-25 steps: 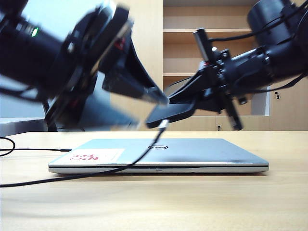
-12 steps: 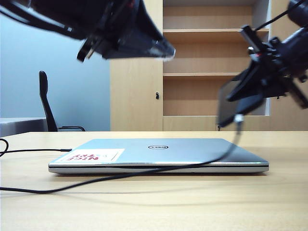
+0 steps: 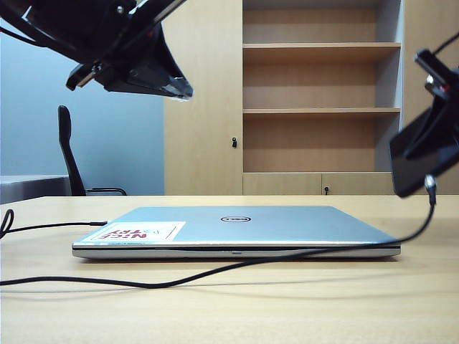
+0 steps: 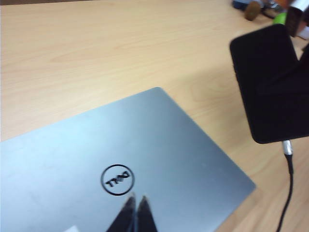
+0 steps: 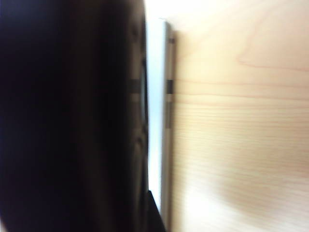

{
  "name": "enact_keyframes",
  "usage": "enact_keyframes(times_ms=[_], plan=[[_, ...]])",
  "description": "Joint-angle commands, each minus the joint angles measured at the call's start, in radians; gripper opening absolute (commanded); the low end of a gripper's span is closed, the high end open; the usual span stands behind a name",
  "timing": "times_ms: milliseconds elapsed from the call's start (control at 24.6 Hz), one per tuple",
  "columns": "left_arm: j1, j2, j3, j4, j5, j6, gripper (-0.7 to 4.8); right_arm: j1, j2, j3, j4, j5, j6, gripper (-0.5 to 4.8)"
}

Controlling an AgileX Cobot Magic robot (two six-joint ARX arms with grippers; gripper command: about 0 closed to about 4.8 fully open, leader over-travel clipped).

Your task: Pick up the charging cable and the phone, plug the charging cable into the charging port on the phone, and finally place them back on the table.

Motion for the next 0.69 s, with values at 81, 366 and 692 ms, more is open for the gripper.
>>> enact_keyframes(times_ms=[81, 366, 692], plan=[[0.018, -0.003, 0.004, 0.004, 0.003, 0.011, -0.06, -0.003, 0.048, 0.009, 0.002, -0.016, -0.035, -0.06], [0.016, -0.003, 0.004, 0.0, 0.003, 0.016, -0.05, -0.003, 0.168, 0.018, 0.002, -0.024, -0.039, -0.06], [0.016, -0.004, 0.004, 0.0, 0.003, 0.016, -0.05, -0.002, 0.236, 0.024, 0.006, 0.019, -0.045, 0.9]])
